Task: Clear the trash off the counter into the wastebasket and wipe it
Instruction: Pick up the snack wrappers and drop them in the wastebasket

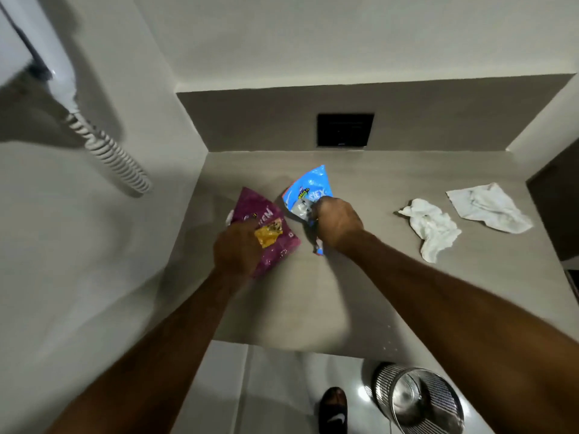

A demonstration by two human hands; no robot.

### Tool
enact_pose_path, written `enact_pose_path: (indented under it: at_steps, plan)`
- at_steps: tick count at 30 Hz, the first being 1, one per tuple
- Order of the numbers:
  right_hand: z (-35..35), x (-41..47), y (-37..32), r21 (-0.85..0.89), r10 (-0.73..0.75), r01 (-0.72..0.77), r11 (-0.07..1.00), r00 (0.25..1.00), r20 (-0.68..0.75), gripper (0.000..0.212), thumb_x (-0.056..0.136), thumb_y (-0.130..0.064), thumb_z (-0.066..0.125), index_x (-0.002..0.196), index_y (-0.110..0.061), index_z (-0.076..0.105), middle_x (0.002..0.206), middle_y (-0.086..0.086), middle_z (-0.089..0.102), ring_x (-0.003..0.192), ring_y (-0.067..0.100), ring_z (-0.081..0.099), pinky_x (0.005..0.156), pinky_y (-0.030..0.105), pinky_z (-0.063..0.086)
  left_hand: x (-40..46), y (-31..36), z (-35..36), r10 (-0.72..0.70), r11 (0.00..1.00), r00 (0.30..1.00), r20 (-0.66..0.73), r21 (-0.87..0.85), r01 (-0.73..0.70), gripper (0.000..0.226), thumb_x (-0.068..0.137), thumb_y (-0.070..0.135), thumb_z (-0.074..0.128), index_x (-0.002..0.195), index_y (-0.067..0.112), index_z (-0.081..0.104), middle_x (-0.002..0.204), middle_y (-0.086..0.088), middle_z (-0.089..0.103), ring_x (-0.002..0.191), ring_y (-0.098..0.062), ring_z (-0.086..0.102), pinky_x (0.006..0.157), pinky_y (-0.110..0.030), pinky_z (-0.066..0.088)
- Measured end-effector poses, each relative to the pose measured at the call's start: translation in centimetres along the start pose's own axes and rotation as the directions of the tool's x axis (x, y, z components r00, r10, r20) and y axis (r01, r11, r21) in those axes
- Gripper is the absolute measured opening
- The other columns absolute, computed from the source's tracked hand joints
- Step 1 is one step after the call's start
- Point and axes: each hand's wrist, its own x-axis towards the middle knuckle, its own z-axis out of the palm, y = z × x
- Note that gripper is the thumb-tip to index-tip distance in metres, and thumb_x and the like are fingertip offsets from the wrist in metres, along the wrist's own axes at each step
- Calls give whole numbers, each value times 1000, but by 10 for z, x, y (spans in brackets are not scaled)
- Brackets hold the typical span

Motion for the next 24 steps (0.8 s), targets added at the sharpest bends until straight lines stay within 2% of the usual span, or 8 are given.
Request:
enact_pose_path:
  at_steps: [3,7,9,14,17,19,22,24]
  plan:
    - [-11,-58,22,195,-39,79,978,979,-199,24,75,-9,59,96,-8,71,102,15,69,96,36,65,78,37,52,-36,34,-32,47,972,983,-175,-220,-86,44,87,32,44,97,4,75,87,-24,74,78,-42,68,73,-44,58]
    - [-16,-183,56,396,15,191,898,887,-462,23,70,-9,58,86,-16,72,95,6,73,91,18,64,77,24,49,-115,84,-39,127,929,967,-219,-317,-194,24,84,11,56,95,3,76,81,-18,75,70,-33,70,67,-34,55]
    - [-9,-246,76,434,112,131,892,865,-490,28,68,-3,65,90,-18,72,99,4,73,96,11,63,82,15,45,-154,112,-33,190,894,959,-211,-367,-258,33,85,19,49,93,4,77,80,-13,75,68,-27,70,69,-30,50]
    - [42,-384,139,493,380,-111,863,785,-489,18,73,-20,65,84,-17,79,104,-2,73,90,11,72,83,16,51,-241,185,22,360,804,929,-90,-475,-358,29,78,21,53,81,14,81,71,-7,74,59,-21,69,60,-29,53]
    - [98,-436,183,579,561,-280,766,731,-388,20,70,-25,61,80,-23,79,101,-11,68,86,2,67,85,0,41,-284,215,89,437,835,866,244,-467,-290,19,70,17,65,78,26,80,71,-2,75,62,-20,71,54,-25,54]
    - [146,-453,211,654,657,-378,656,712,-247,23,66,-13,69,83,-27,75,99,-14,68,82,3,69,83,0,43,-296,226,143,343,918,777,528,-364,-157,19,74,17,66,84,28,78,87,-2,77,79,-21,74,69,-27,57]
    - [232,-458,251,762,760,-495,418,650,5,33,69,1,75,82,-29,76,88,-8,74,73,12,73,75,26,58,-303,242,238,251,963,690,679,-248,-107,11,82,16,63,79,15,73,85,-11,74,83,-24,70,74,-32,50]
    - [279,-441,275,772,792,-570,281,592,149,26,74,-4,74,85,-28,77,81,0,75,70,18,72,69,36,59,-298,252,296,120,949,665,737,-281,140,13,82,9,64,70,8,71,72,-15,72,70,-25,68,64,-33,50]
